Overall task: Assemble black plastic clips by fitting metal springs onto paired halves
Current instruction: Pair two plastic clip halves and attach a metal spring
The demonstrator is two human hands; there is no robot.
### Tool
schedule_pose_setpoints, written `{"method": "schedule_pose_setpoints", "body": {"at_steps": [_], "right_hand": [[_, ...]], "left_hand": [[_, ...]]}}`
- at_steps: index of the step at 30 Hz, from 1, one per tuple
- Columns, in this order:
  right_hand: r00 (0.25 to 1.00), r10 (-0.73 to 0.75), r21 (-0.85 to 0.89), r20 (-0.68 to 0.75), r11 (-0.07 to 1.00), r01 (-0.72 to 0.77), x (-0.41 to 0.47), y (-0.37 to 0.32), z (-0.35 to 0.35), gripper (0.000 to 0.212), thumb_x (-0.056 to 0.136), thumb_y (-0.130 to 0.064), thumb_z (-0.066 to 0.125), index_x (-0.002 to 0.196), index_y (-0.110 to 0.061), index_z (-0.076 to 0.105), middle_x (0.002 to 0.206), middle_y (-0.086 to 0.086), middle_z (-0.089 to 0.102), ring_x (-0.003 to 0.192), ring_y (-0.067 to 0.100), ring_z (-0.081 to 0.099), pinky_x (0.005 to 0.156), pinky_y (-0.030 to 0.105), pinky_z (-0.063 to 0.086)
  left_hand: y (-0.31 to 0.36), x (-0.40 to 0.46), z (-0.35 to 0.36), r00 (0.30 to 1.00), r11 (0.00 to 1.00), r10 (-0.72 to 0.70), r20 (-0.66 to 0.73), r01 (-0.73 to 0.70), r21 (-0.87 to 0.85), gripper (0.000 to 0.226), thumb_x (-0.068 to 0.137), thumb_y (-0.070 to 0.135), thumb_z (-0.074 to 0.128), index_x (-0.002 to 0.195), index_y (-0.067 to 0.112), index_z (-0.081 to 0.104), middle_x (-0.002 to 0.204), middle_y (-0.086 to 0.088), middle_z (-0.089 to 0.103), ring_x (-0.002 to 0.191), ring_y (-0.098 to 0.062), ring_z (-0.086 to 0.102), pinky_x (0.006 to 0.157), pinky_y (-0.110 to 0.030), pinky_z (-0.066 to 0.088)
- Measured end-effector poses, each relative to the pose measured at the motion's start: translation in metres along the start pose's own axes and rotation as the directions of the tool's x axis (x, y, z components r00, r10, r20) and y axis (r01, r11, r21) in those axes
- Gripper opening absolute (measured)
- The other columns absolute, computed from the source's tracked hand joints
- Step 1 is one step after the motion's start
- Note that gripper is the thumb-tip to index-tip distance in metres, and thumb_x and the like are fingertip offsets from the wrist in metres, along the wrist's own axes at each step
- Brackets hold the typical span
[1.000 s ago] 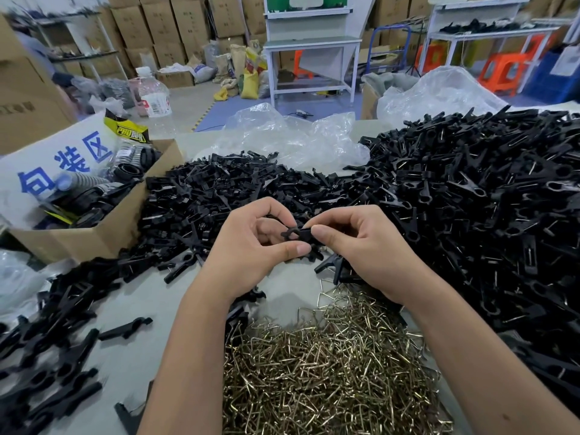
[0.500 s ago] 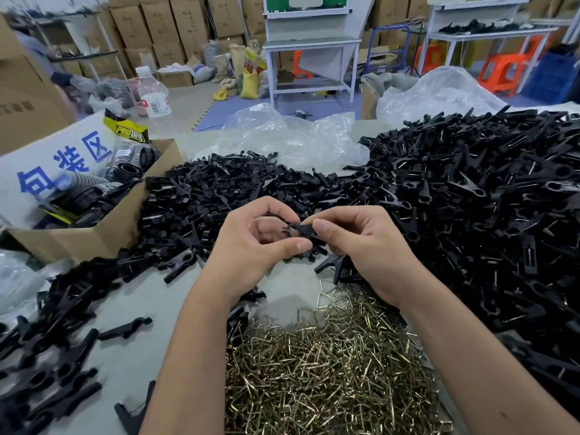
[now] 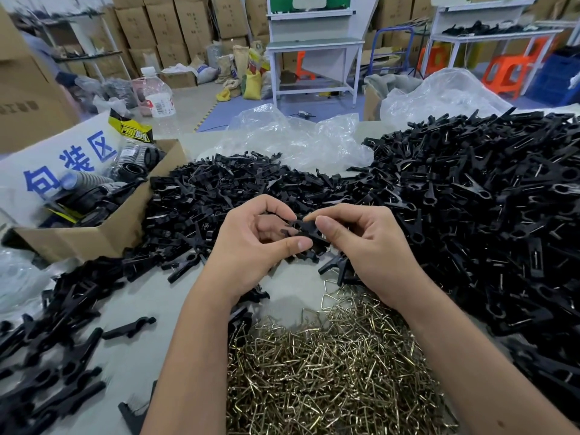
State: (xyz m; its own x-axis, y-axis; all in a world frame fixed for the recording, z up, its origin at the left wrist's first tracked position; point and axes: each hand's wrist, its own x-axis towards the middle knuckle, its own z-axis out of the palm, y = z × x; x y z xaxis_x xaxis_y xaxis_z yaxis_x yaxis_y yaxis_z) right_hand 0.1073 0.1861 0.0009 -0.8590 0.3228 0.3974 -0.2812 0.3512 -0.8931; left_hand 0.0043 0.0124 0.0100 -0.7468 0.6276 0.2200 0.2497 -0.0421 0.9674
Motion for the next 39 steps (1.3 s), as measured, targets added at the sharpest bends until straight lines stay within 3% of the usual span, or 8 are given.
{"method": "schedule_pose_setpoints", "body": {"at_steps": [6,12,17,22,29,39], "right_hand": [[1.000,0.005,-0.016,0.015,1.000,-0.005,0.0007,-0.0020,-0.0010,0.013,0.098,-0.021,0.070,0.103,-0.024,0.082,0.097,-0.009,0.080,0.100,0.012,0.074,0.093,0.040,0.057],[1.000,0.002,-0.027,0.025,1.000,-0.001,0.0000,-0.0008,0.0037,0.012,0.098,-0.022,0.071,0.102,-0.024,0.082,0.095,-0.011,0.080,0.097,0.009,0.075,0.090,0.037,0.059],[0.999,0.021,0.026,0.033,0.999,-0.021,-0.0001,0.0003,0.0037,0.013,0.097,-0.022,0.070,0.103,-0.022,0.082,0.096,-0.006,0.080,0.098,0.013,0.075,0.091,0.041,0.059],[1.000,0.005,0.046,-0.012,0.999,-0.005,0.0012,0.0000,0.0000,0.014,0.097,-0.020,0.069,0.102,-0.022,0.082,0.095,-0.006,0.080,0.095,0.013,0.075,0.086,0.034,0.057],[1.000,0.021,0.008,0.004,1.000,-0.021,-0.0002,-0.0013,-0.0013,0.013,0.097,-0.018,0.072,0.102,-0.023,0.083,0.096,-0.007,0.080,0.099,0.013,0.075,0.093,0.042,0.059],[1.000,0.027,-0.024,-0.003,0.999,-0.027,-0.0020,-0.0035,0.0031,0.013,0.099,-0.018,0.071,0.103,-0.021,0.082,0.095,-0.009,0.080,0.097,0.009,0.074,0.089,0.030,0.058]], "left_hand": [[0.0005,-0.0003,-0.0002,1.000,1.000,-0.001,-0.004,0.001,-0.002,0.037,0.073,0.018,0.092,0.099,0.011,0.067,0.076,-0.015,0.072,0.062,-0.026,0.057,0.053,-0.060,0.051],[0.0017,-0.0002,0.0013,1.000,0.999,0.004,0.016,-0.004,0.034,0.038,0.069,0.023,0.094,0.096,0.016,0.068,0.082,-0.023,0.072,0.068,-0.032,0.059,0.058,-0.059,0.051],[0.0025,-0.0011,0.0024,1.000,1.000,-0.005,0.013,0.005,0.018,0.038,0.070,0.020,0.094,0.096,0.014,0.067,0.084,-0.020,0.074,0.069,-0.028,0.061,0.064,-0.051,0.049],[0.0055,-0.0020,0.0007,1.000,1.000,0.004,0.004,-0.004,-0.005,0.037,0.071,0.023,0.092,0.098,0.017,0.068,0.082,-0.015,0.076,0.069,-0.029,0.063,0.062,-0.056,0.052],[0.0055,-0.0018,-0.0018,1.000,1.000,0.006,0.008,-0.006,0.001,0.035,0.073,0.019,0.093,0.097,0.016,0.068,0.078,-0.014,0.074,0.067,-0.028,0.061,0.063,-0.052,0.050],[0.0026,-0.0009,0.0020,1.000,0.999,-0.007,0.017,0.007,0.043,0.039,0.070,0.019,0.093,0.098,0.012,0.067,0.082,-0.019,0.074,0.067,-0.028,0.061,0.064,-0.049,0.050]]}}
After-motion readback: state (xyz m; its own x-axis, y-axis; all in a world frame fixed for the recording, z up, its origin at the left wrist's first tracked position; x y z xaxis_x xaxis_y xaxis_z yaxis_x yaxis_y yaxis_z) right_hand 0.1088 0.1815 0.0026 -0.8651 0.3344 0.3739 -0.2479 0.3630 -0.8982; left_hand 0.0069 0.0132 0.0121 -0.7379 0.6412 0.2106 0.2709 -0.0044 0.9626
